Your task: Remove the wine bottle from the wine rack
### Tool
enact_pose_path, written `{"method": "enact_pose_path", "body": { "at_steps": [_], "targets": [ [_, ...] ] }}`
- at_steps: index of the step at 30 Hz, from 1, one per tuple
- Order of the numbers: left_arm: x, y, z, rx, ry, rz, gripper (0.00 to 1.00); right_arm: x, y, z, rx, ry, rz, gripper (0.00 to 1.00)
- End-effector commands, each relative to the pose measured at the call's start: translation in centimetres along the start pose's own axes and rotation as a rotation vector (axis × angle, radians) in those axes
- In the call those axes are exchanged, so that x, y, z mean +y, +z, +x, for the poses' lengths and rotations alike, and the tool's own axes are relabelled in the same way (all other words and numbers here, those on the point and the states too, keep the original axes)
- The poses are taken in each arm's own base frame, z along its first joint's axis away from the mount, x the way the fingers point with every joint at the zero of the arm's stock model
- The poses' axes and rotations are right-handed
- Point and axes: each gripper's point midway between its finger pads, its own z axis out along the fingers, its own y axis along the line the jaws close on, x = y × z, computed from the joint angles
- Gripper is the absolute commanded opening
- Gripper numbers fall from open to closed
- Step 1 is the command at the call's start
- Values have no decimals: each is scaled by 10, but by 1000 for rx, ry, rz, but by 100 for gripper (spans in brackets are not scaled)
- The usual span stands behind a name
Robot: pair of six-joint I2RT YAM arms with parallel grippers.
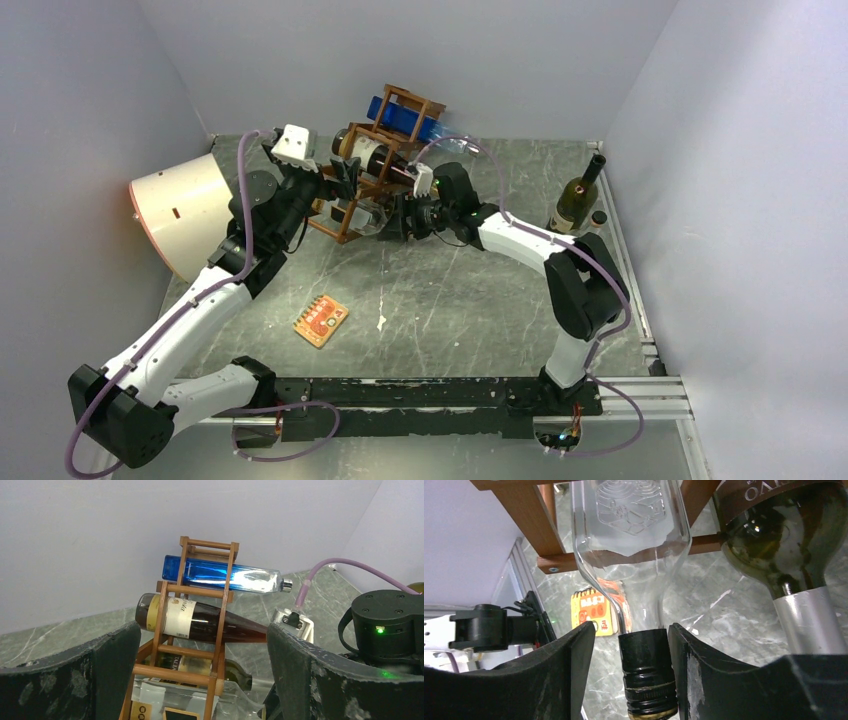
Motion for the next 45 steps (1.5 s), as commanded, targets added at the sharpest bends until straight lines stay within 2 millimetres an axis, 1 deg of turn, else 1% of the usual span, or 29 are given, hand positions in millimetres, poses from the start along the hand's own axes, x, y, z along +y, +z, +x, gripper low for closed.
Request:
{"method": "enact_pose_path", "body": {
  "at_steps": [1,4,9,12,14,15,21,23,24,28,33,35,40,44,45],
  "targets": [
    [-8,0,-16,-41,2,36,99,8,4,-13,-24,-8,-66,57],
    [-7,0,-16,-43,3,31,99,5,3,-13,-30,-1,-72,46],
    [-10,0,-16,-44,6,45,99,4,-3,-13,-30,-1,-65,26],
    [-14,-1,-16,-46,3,70,99,4,-14,-15,-44,-17,-56,15],
    [-16,0,-15,-42,3,78,99,6,-24,-16,-58,-30,-56,2],
    [-16,0,-15,-42,2,79,99,6,-29,-15,-63,-34,-55,0],
    [-16,0,-15,-44,2,78,99,13,-62,-9,-98,-80,-31,0],
    [-17,-1,-15,-46,2,82,99,12,-73,0,-98,-87,-8,0],
    [-18,-1,-15,-45,0,84,99,17,-80,0,-106,-96,-3,0],
    [-21,-1,-15,-41,-7,97,99,13,-105,7,-107,-49,90,0],
    [-25,0,-15,-32,-32,103,99,34,-134,14,-148,-27,96,0],
    [-25,1,-15,-23,-47,99,99,37,-147,16,-158,-10,130,0],
    [-26,3,-13,-4,-71,95,99,46,-170,17,-174,18,185,0],
    [-27,5,-12,3,-84,90,99,48,-189,18,-166,26,258,0],
    [-25,6,-14,-1,-85,80,99,45,-193,22,-151,33,282,0]
  ]
}}
